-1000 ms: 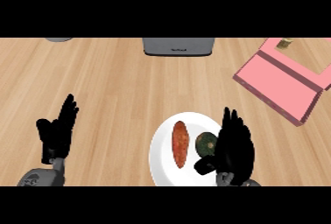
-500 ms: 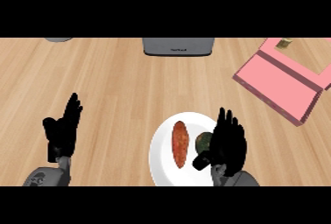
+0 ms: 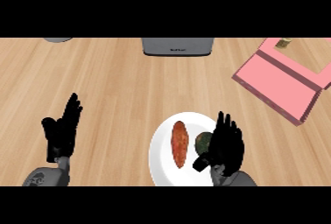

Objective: Pick the squash from the plate and place it in the cardboard box

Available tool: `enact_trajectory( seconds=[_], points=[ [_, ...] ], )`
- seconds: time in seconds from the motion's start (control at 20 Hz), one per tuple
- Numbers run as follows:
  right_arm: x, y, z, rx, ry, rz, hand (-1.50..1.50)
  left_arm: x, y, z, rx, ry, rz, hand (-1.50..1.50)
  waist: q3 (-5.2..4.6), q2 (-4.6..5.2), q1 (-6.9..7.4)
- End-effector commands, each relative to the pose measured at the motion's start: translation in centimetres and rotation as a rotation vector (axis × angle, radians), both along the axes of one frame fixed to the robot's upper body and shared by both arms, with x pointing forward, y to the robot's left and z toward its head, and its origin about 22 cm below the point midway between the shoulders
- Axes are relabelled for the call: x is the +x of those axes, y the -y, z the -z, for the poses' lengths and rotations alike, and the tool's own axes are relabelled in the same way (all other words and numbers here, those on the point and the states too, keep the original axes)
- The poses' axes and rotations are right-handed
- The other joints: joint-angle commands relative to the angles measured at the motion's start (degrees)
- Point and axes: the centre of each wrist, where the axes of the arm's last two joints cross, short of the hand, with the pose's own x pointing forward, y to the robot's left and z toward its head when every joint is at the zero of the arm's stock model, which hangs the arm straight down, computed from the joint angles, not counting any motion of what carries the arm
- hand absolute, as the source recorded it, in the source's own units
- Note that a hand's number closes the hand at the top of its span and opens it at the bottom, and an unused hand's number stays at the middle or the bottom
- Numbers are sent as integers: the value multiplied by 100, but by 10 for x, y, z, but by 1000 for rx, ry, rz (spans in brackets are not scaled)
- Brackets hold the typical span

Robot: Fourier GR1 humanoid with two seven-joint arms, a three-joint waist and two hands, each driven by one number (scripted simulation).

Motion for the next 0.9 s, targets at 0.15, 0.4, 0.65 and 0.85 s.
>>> enact_trajectory(
  seconds=[0.15, 0.4, 0.65, 0.85],
  points=[
    [11, -6, 4, 8, -30, 168, -150, 3, -8, 2, 8, 2, -10, 0, 0, 4, -13],
    [13, -16, 14, 12, 35, 53, 150, -3, -8, 2, 30, -2, -20, 0, 1, 0, -11],
    [39, -18, 8, -86, 95, 60, 150, -3, 3, 10, -8, -12, 5, 0, 1, 5, 7],
    [36, -6, 4, -62, 30, -124, 150, 4, -4, -1, 31, -11, -8, 0, 1, 0, -22]
  ],
)
